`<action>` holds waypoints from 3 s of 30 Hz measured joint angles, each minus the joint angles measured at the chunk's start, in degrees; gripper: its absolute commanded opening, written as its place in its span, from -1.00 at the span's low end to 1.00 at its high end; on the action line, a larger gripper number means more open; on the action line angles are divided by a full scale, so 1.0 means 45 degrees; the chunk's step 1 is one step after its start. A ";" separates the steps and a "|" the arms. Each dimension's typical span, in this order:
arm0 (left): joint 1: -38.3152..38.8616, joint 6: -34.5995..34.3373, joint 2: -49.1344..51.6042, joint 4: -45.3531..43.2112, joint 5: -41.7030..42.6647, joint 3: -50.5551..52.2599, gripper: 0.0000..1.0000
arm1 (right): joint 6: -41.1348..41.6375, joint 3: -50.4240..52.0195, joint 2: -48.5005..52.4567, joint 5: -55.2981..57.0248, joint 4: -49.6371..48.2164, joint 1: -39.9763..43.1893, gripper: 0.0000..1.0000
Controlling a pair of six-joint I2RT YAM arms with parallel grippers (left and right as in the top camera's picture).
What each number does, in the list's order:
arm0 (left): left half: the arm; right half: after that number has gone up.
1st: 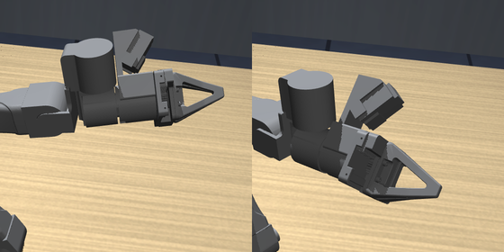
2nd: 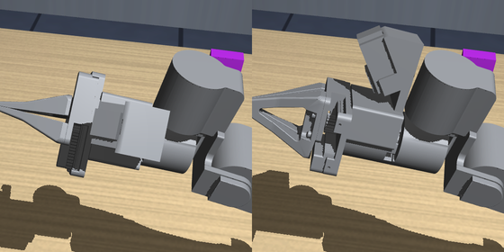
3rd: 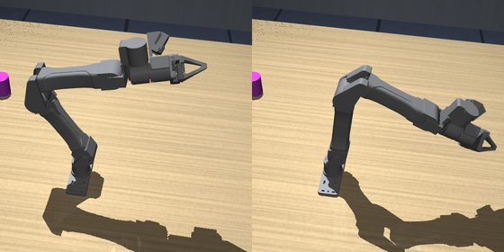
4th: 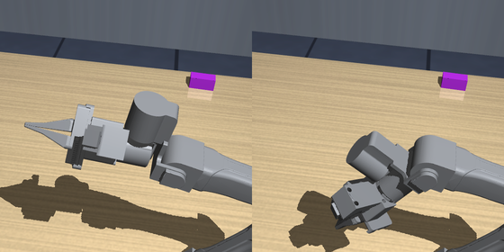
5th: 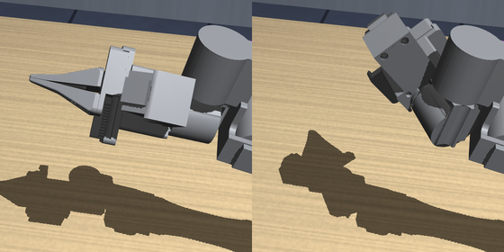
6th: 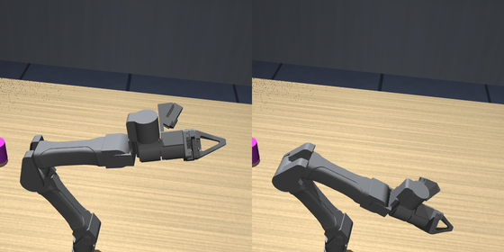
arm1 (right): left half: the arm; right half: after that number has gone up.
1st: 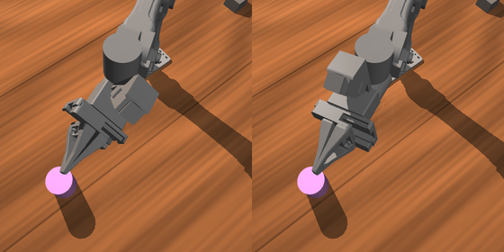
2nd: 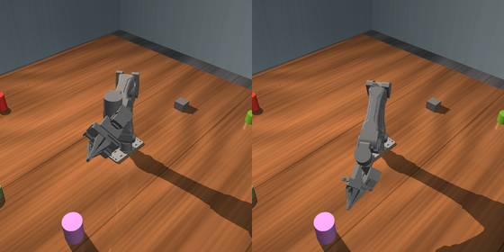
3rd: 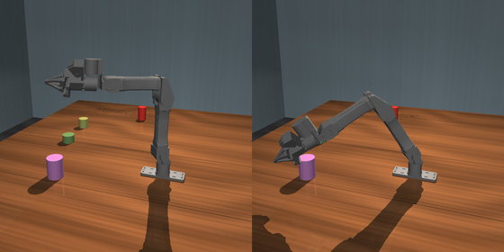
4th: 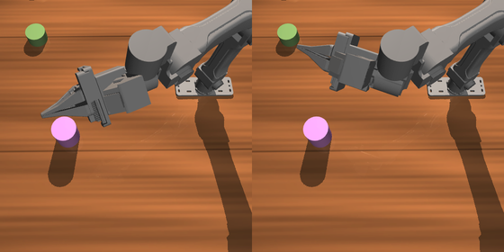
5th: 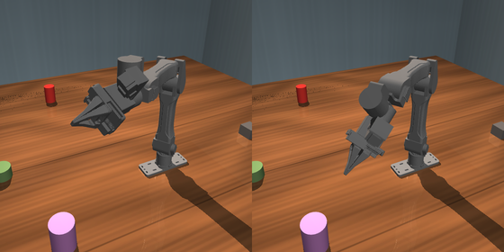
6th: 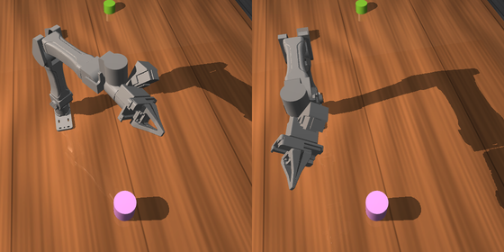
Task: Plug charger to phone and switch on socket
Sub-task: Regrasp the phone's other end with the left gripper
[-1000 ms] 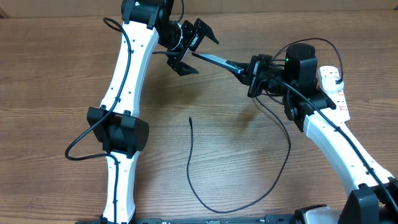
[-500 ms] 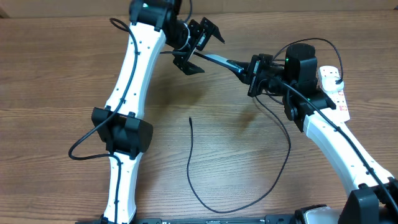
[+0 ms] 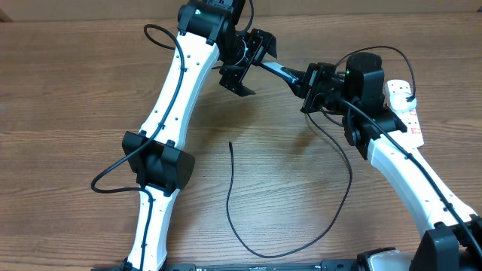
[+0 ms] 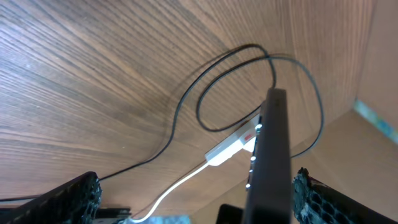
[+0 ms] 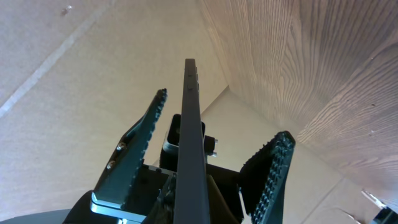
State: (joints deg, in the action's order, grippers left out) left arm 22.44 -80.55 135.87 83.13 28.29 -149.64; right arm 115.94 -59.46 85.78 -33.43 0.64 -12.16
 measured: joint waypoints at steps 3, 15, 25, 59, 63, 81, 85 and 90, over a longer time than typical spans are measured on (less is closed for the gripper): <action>0.0024 -0.0170 0.0000 -0.0121 -0.0112 0.0000 1.00 | -0.0005 0.0000 0.0000 0.0063 -0.0005 0.0000 -0.92; 0.0189 -0.0505 0.0000 -0.0442 -0.0257 0.0000 1.00 | -0.0005 0.0000 0.0000 0.0097 -0.0641 -0.0248 -0.92; 0.0189 -0.0505 0.0000 -0.0452 -0.0301 -0.0005 1.00 | -0.0005 0.0000 0.0005 0.0165 -0.1078 -0.0243 -0.92; 0.0189 -0.0733 -0.0005 -0.0821 -0.0588 -0.0005 -0.37 | 0.0000 0.0000 0.0010 -0.0170 -0.0583 -0.0510 -0.93; 0.0189 -0.0544 -0.0005 -0.0899 -0.0588 -0.0010 -0.69 | 0.0000 0.0000 0.0024 -0.0117 -0.0578 -0.0481 -0.92; 0.0248 -0.0340 -0.0005 -0.1190 -0.0549 -0.0068 -0.92 | 0.0010 -0.0005 0.0024 -0.0039 -0.0665 -0.0384 -0.92; 0.0248 -0.0316 -0.0005 -0.1195 -0.0544 -0.0068 -0.92 | 0.0005 -0.0005 0.0024 -0.0029 -0.0675 -0.0384 -0.92; 0.0248 -0.0253 -0.0005 -0.1200 -0.0539 -0.0068 -0.92 | 0.0005 -0.0005 0.0024 -0.0010 -0.0665 -0.0384 -0.92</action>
State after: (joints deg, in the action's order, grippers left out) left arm 23.55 -81.69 135.85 77.73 25.87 -149.95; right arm 115.96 -59.48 85.89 -33.47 -2.35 -13.89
